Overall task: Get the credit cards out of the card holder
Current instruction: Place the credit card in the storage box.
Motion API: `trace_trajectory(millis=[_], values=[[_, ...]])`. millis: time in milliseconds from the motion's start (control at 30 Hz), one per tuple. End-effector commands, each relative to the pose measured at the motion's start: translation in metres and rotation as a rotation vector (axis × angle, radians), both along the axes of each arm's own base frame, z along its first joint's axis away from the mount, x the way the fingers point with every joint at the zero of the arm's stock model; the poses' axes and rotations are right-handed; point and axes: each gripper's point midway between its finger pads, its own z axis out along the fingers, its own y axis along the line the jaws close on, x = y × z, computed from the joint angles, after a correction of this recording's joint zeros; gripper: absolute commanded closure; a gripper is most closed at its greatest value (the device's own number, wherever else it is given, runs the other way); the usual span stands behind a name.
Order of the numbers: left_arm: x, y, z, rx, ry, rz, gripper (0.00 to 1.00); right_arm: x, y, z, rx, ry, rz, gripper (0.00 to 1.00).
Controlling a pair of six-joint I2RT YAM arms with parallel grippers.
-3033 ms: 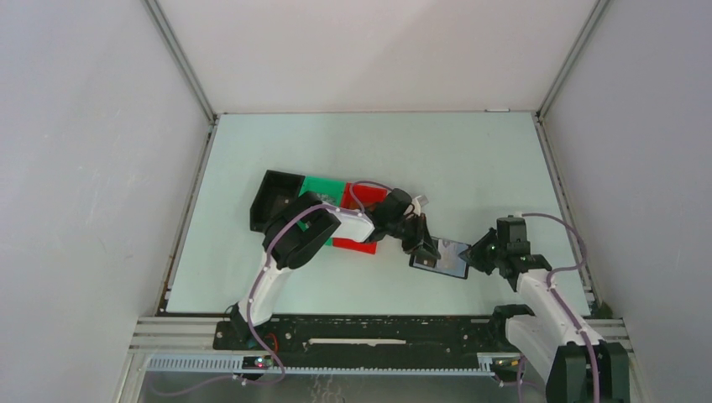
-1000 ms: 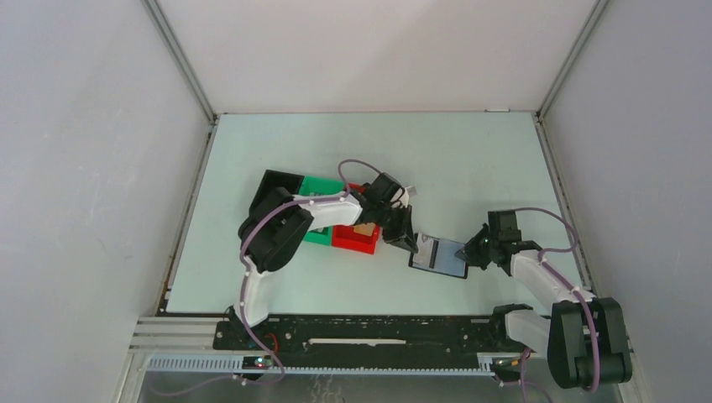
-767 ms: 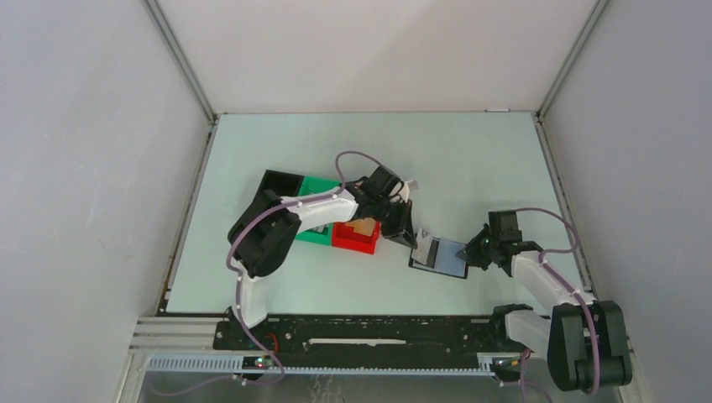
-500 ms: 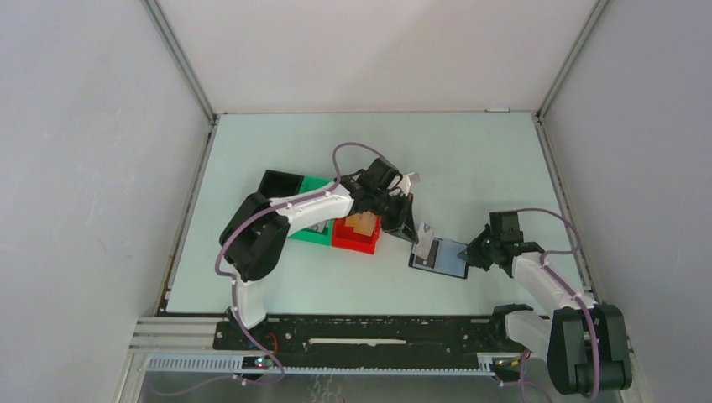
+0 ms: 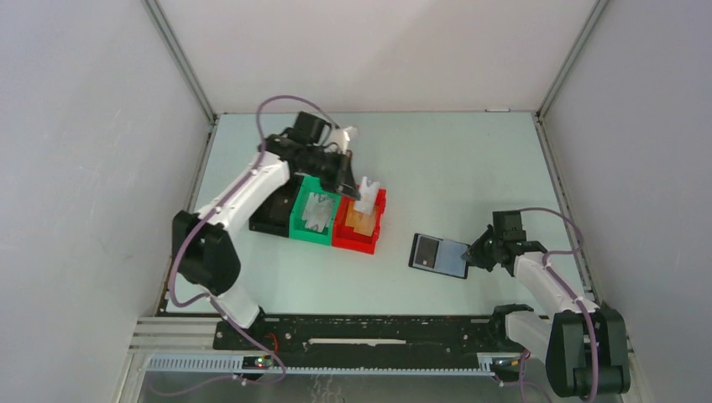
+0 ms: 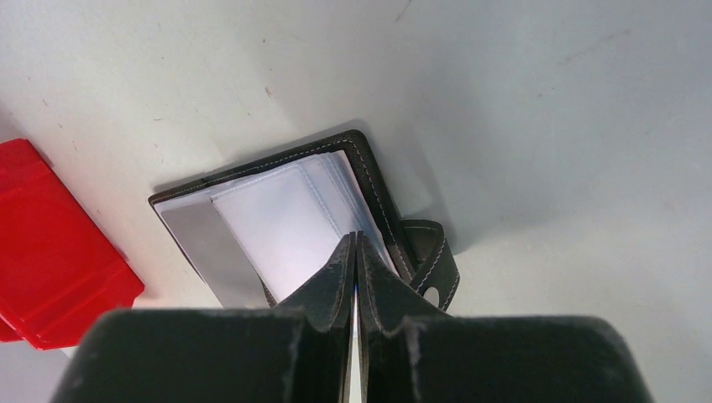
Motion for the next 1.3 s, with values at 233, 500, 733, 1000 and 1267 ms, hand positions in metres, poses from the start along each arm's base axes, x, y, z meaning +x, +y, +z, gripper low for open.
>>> trace_trajectory(millis=[233,500,733,1000,1267], values=[[0.027,0.147,-0.019,0.351,-0.072,0.227,1.0,0.015,-0.002,0.011,0.004,-0.036,0.047,0.91],[0.038,0.161,-0.065,0.41,0.002,0.251,1.0,0.018,0.002,0.01,0.021,-0.048,0.07,0.91],[0.049,0.151,-0.083,0.377,0.033,0.22,1.0,0.022,0.004,0.007,0.031,-0.047,0.076,0.91],[0.063,0.165,-0.104,0.492,0.073,0.291,0.71,0.022,0.005,0.008,0.037,-0.049,0.079,0.83],[0.071,0.195,-0.016,0.578,-0.132,0.475,0.59,0.027,-0.011,0.073,-0.053,-0.192,0.045,0.53]])
